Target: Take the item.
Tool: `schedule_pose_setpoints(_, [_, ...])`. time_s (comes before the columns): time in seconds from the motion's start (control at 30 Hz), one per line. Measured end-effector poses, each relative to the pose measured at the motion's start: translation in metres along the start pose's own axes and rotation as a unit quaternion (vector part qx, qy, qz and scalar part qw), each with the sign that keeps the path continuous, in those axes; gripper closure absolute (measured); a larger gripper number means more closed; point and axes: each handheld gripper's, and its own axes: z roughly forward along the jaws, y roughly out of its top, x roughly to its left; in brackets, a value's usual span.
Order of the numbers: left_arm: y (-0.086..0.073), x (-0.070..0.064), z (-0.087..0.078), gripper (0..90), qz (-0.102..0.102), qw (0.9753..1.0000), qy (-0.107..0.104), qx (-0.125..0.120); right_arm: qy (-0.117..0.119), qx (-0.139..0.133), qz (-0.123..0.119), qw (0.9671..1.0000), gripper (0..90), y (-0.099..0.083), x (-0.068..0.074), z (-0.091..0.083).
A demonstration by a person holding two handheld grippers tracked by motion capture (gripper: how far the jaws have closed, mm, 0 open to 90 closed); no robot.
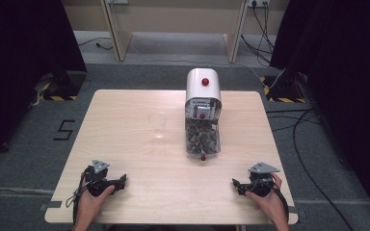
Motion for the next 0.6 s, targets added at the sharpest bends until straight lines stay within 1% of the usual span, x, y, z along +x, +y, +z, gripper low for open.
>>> schedule_pose_setpoints(0.6, [0.0000,0.0000,0.0000,0.0,0.000,1.0000,0.000,0.000,0.001,-0.001,0.001,1.0000,13.6,0.0003,-0.0003,0.0001])
